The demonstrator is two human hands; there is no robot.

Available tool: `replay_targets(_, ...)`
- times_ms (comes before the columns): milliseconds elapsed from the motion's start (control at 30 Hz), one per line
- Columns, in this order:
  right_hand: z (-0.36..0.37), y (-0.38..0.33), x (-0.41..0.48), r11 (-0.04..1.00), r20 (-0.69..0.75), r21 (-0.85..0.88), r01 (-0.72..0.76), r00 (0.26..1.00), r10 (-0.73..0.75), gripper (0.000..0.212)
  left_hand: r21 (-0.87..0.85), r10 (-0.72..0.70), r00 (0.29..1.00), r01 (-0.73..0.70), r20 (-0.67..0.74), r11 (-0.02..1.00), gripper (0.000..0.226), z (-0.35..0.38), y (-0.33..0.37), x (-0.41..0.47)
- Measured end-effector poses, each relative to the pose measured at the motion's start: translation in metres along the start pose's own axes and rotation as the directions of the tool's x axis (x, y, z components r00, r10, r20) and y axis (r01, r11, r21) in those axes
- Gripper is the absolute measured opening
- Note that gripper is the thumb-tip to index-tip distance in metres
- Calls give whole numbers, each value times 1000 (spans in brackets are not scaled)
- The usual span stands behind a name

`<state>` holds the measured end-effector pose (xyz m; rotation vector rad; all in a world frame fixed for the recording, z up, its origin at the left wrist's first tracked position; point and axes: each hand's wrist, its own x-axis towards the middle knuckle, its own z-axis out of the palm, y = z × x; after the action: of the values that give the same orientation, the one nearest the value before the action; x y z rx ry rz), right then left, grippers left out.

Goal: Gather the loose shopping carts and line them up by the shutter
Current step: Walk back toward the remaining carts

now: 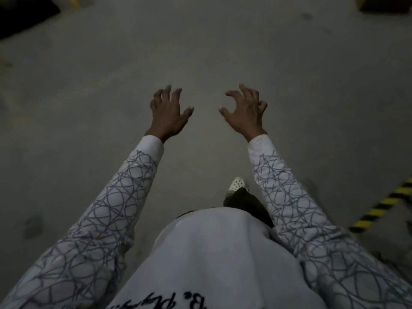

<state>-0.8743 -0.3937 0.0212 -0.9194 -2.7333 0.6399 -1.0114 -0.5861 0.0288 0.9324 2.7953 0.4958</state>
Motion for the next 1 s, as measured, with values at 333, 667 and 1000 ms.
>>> replay_targets(333,34,-58,235,969,133,80,234,961,-243,51,-57,-262,957,257,-128,965,69,-32,-42,178)
replay_targets(667,42,-127,455,910,204,132,393,888,-413,44,-124,-406,897,389,-174,913,71,-56,-76,354)
replay_targets(1000,120,-221,697,900,216,147,409,875,-433,35,-230,-407,907,376,-109,898,71,-67,-181,604)
